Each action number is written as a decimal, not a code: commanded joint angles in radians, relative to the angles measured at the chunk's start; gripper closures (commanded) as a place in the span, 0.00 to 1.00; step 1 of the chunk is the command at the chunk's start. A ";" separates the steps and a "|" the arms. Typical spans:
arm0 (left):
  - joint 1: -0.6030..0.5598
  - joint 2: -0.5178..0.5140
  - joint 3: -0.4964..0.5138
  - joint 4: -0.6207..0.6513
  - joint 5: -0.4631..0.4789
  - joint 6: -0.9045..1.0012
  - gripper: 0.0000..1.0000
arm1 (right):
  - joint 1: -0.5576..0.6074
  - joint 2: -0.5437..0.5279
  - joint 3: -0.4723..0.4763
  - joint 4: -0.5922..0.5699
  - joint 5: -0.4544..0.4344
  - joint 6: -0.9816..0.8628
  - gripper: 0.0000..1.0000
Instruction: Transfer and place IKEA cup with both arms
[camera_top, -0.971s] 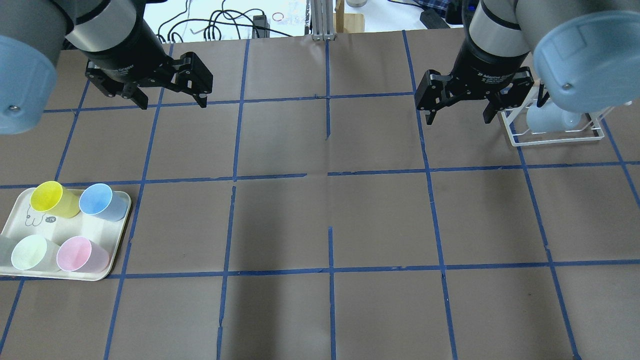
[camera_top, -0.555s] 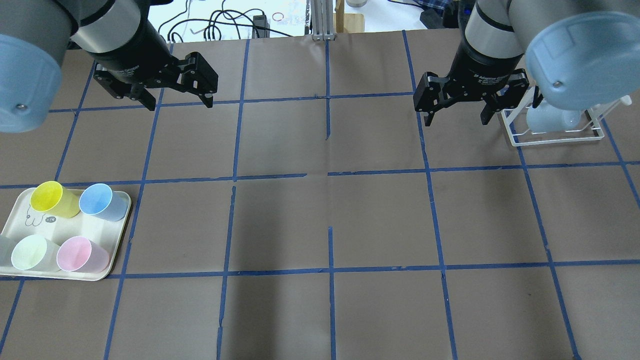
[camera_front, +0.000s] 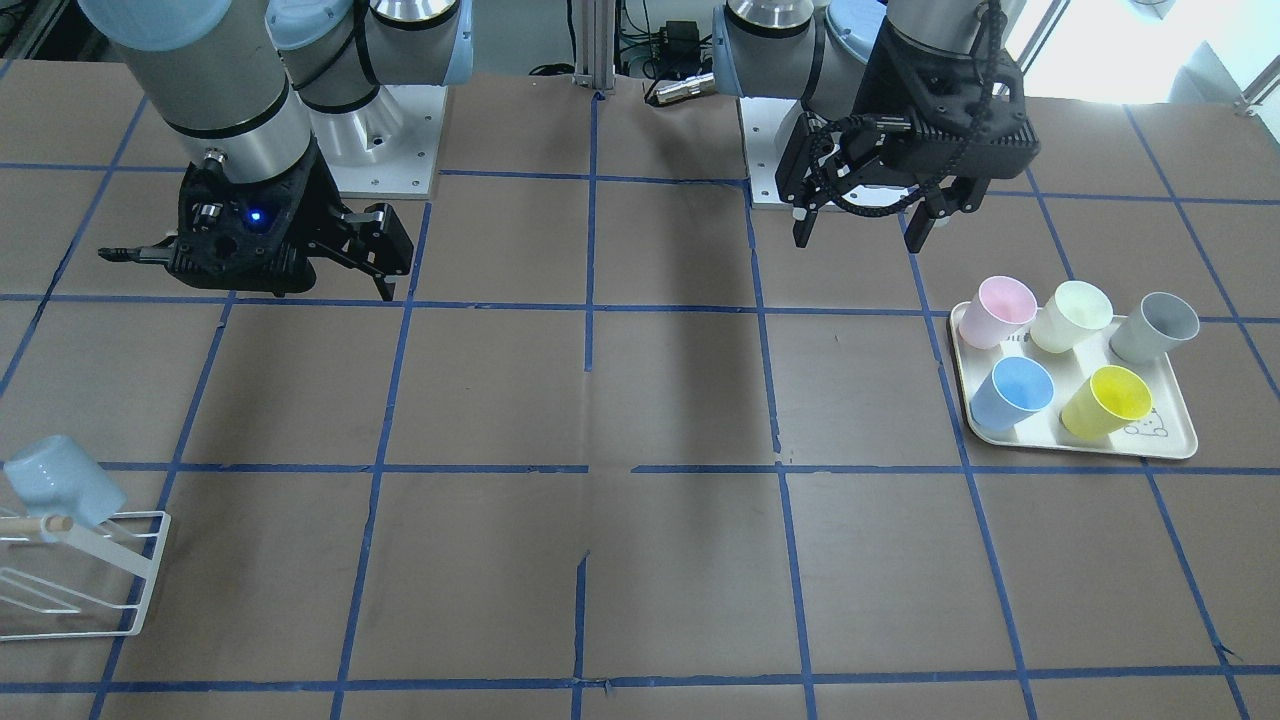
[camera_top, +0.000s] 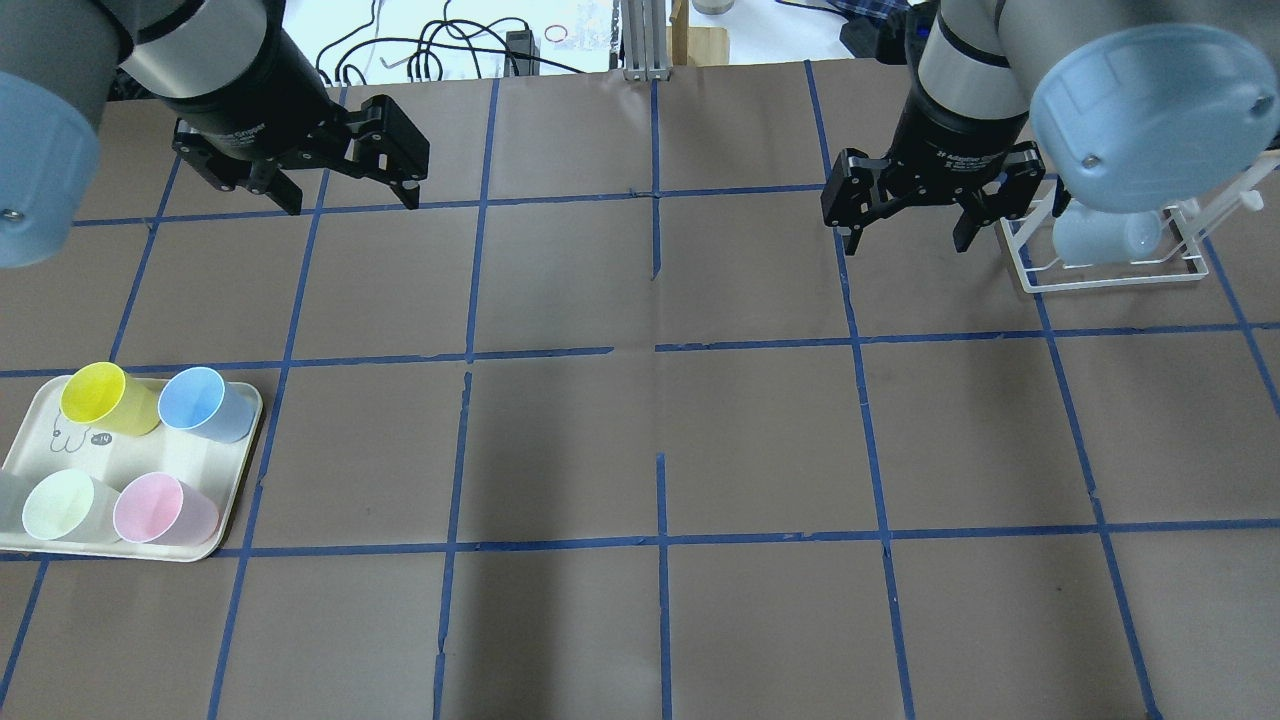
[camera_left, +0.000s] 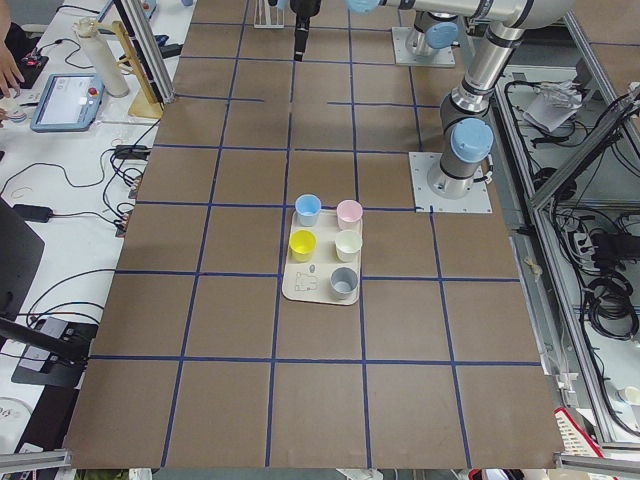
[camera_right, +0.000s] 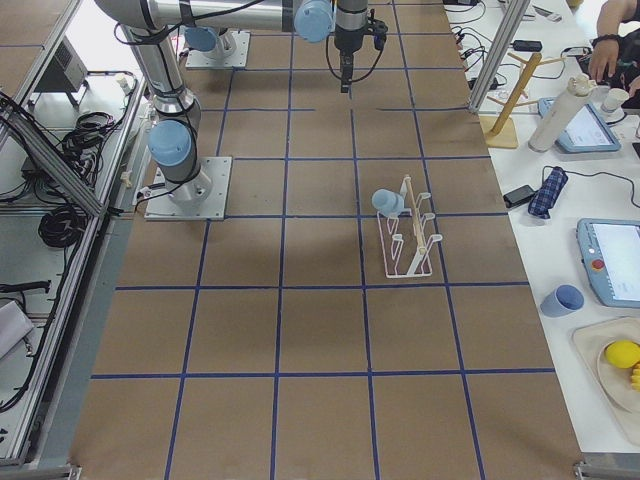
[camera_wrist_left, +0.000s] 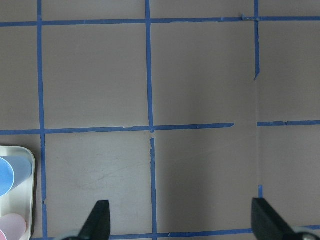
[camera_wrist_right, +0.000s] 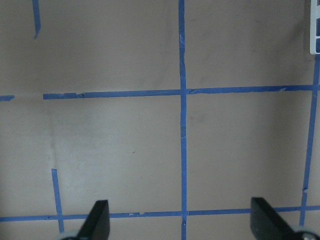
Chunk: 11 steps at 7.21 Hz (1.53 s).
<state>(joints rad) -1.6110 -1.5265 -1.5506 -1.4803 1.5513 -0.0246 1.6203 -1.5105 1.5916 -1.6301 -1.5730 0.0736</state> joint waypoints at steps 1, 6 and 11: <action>0.000 -0.003 -0.015 0.000 0.001 0.000 0.00 | 0.001 0.013 -0.005 -0.004 0.007 0.000 0.00; 0.000 -0.014 -0.008 -0.118 0.006 -0.006 0.00 | 0.001 0.026 -0.013 -0.002 -0.001 -0.003 0.00; 0.006 -0.017 -0.005 -0.111 0.007 -0.003 0.00 | -0.022 0.038 -0.015 0.002 -0.030 -0.049 0.00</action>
<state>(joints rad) -1.6046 -1.5395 -1.5520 -1.5945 1.5562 -0.0282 1.6128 -1.4729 1.5778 -1.6330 -1.5820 0.0552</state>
